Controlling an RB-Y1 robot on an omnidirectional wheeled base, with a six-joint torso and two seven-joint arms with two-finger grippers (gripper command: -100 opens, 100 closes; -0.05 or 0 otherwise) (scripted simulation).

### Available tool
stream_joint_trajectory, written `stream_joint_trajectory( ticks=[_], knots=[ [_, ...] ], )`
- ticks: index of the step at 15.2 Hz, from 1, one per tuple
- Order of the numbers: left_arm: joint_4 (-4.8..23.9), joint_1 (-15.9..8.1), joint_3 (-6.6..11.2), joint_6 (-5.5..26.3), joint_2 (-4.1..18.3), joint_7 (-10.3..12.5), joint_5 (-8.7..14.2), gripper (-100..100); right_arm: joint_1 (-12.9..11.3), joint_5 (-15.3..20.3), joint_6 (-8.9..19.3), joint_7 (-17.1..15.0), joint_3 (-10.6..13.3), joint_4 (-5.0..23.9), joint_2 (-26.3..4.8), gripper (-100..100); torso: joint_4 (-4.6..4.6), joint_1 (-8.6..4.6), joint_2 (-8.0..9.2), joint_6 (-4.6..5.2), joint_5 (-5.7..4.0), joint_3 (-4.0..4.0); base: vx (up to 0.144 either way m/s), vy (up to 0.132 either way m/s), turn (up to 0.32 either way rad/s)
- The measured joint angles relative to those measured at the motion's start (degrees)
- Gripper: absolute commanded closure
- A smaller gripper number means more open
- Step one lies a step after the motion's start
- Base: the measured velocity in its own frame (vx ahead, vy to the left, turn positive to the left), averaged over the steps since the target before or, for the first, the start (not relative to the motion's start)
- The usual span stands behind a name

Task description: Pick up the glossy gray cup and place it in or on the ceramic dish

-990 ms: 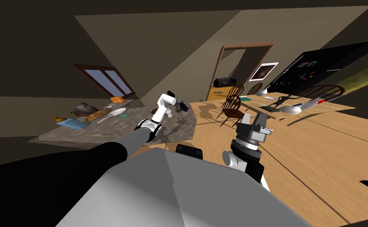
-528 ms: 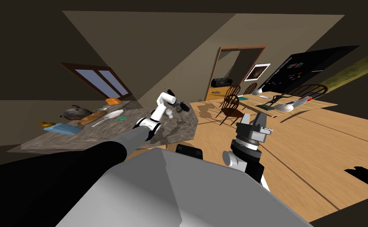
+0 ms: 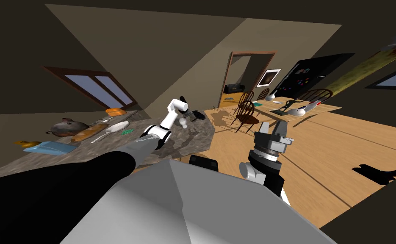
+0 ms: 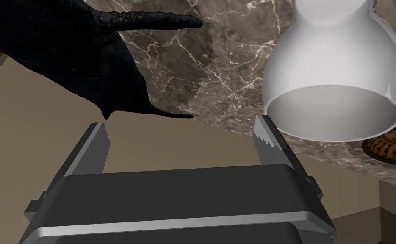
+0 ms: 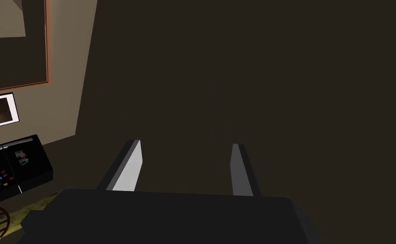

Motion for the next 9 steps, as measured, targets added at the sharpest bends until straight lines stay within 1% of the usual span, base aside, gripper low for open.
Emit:
stream_joint_trajectory(
  ticks=[4,7,9],
  knots=[
    [1.20,-0.14,-0.66,4.33,1.46,1.49,2.35,-100,0.00,0.00,0.00,0.00,0.00,0.00,0.00,0,0.00,-0.09,-0.01,-0.01,-0.02,0.00,-0.001,0.106,-0.111],
    [2.01,0.04,-1.20,6.91,2.04,2.50,3.67,-100,0.01,0.00,0.00,0.00,0.00,0.00,0.01,0,-0.01,-0.19,-0.05,-0.01,-0.03,-0.03,0.005,0.082,-0.097],
    [2.05,0.34,-1.65,8.90,2.30,3.47,4.65,-100,0.00,0.00,0.00,0.00,0.00,0.00,0.00,0,-0.01,-0.19,-0.05,0.02,-0.04,-0.03,0.006,0.093,-0.169]
  ],
)
